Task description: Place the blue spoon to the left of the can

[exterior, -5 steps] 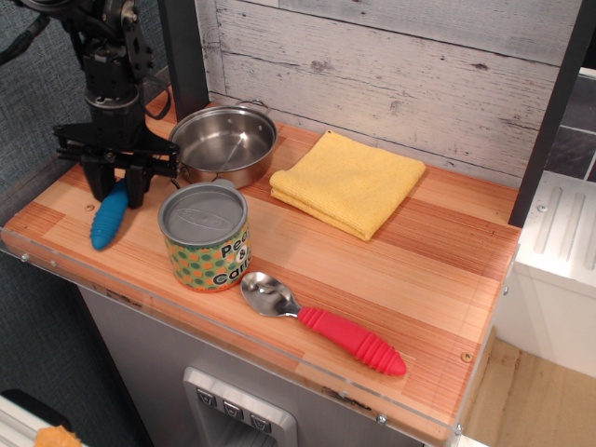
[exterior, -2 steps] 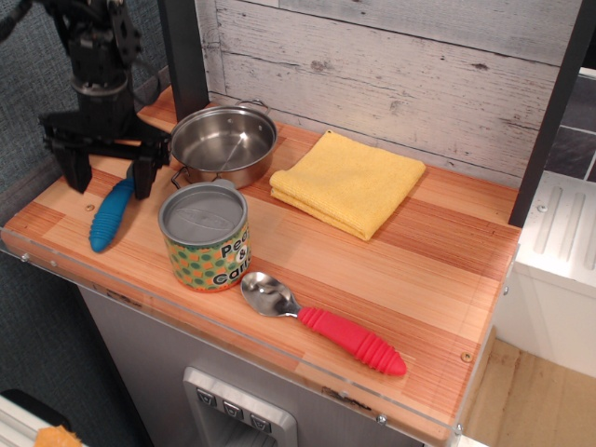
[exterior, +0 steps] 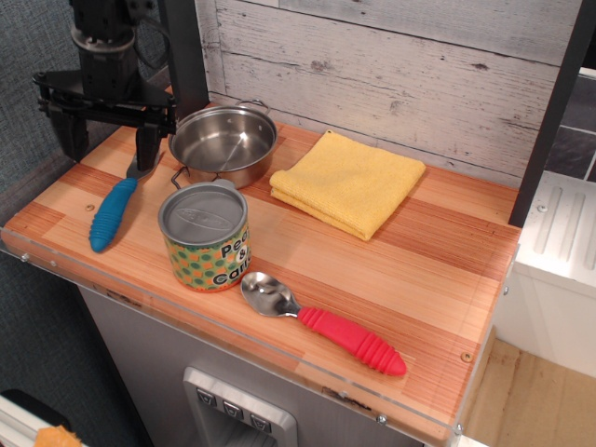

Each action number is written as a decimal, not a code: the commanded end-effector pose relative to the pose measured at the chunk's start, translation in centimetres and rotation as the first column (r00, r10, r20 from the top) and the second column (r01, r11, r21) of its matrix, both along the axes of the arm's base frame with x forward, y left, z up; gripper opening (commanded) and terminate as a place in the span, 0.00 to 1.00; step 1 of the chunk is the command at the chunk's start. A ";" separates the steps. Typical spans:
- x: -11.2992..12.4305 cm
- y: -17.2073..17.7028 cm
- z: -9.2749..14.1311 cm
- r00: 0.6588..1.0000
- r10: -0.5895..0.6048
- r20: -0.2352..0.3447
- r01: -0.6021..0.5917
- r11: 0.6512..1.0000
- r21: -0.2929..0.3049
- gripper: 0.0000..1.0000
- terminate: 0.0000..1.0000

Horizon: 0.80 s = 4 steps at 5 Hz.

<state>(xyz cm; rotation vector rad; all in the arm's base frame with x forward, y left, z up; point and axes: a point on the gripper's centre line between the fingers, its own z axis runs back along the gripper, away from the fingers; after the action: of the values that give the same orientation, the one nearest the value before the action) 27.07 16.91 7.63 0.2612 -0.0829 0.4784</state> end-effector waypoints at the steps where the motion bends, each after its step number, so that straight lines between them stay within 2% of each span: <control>1: 3.0 -2.4 4.0 0.999 -0.035 -0.020 0.035 0.999 -0.004 1.00 0.00; 2: 3.0 -2.9 4.5 0.999 -0.038 -0.019 0.038 0.999 -0.026 1.00 0.00; 3: 2.6 -4.1 4.9 0.998 -0.039 -0.051 0.037 0.998 -0.045 1.00 0.00; 4: 1.5 -6.7 5.3 0.996 -0.069 -0.054 0.065 0.995 -0.081 1.00 0.00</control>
<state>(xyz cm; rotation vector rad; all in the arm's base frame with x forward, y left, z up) 27.72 9.98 10.85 0.1843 0.0308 0.4054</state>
